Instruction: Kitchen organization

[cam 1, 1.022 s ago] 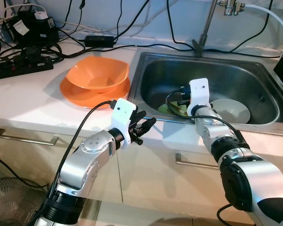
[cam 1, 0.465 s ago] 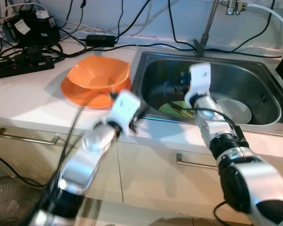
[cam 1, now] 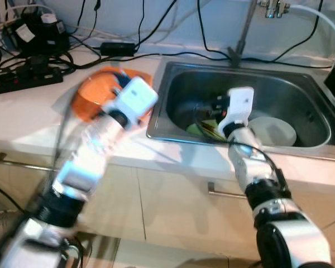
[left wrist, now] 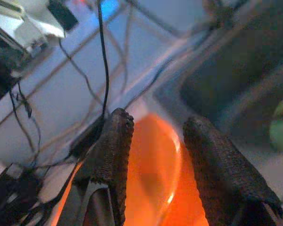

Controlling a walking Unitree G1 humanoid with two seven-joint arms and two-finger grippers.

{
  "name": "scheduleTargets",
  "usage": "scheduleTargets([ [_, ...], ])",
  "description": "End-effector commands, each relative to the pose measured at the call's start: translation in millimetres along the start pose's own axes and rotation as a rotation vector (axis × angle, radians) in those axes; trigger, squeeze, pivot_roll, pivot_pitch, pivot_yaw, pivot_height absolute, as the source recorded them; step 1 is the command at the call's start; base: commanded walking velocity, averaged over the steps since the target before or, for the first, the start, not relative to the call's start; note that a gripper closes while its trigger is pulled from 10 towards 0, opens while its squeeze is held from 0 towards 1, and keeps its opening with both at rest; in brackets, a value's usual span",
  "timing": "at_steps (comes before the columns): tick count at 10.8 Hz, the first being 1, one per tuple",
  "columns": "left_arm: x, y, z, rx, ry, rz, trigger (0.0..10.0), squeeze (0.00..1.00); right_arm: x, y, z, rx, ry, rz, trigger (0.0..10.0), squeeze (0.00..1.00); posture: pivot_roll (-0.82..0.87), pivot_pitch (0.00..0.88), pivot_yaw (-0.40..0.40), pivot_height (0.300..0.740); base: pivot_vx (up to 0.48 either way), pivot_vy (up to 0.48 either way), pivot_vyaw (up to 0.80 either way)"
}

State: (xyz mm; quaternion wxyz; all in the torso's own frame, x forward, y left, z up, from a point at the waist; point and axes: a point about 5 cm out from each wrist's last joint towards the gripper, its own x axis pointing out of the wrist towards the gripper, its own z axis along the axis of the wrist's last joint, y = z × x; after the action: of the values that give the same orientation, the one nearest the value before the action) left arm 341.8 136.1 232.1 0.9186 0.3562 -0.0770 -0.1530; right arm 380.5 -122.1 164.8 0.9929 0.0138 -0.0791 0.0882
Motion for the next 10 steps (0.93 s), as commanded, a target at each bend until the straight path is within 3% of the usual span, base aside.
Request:
scheduleTargets([
  [1,2.1,1.1,-11.4,0.039,0.067,-0.032,10.0,0.0,-1.0,0.1,1.6,0.02,-0.003,-0.007,10.0,0.0,0.24,0.024,0.0,0.74,0.0,0.0,0.0],
  [4,6.2,8.9,-22.7,0.082,0.138,-0.059,10.0,0.0,-2.9,0.7,4.2,0.028,-0.001,-0.013,10.0,0.0,0.23,0.029,0.007,0.74,0.0,0.0,0.0],
  [7,22.6,9.1,-31.4,0.181,0.199,-0.064,10.0,0.0,-3.6,1.6,8.2,0.033,-0.004,-0.017,10.0,0.0,0.22,0.032,0.005,0.74,0.0,0.0,0.0],
  [9,36.4,8.5,-32.0,0.216,0.242,-0.092,10.0,0.0,-4.0,0.7,10.1,0.032,-0.004,-0.018,10.0,0.0,0.21,0.03,0.009,0.74,0.0,0.0,0.0],
  [10,40.1,7.5,-29.4,0.195,0.242,-0.112,10.0,0.0,-5.0,0.0,10.4,0.029,-0.002,-0.019,10.0,0.0,0.2,0.03,0.013,0.74,0.0,0.0,0.0],
])
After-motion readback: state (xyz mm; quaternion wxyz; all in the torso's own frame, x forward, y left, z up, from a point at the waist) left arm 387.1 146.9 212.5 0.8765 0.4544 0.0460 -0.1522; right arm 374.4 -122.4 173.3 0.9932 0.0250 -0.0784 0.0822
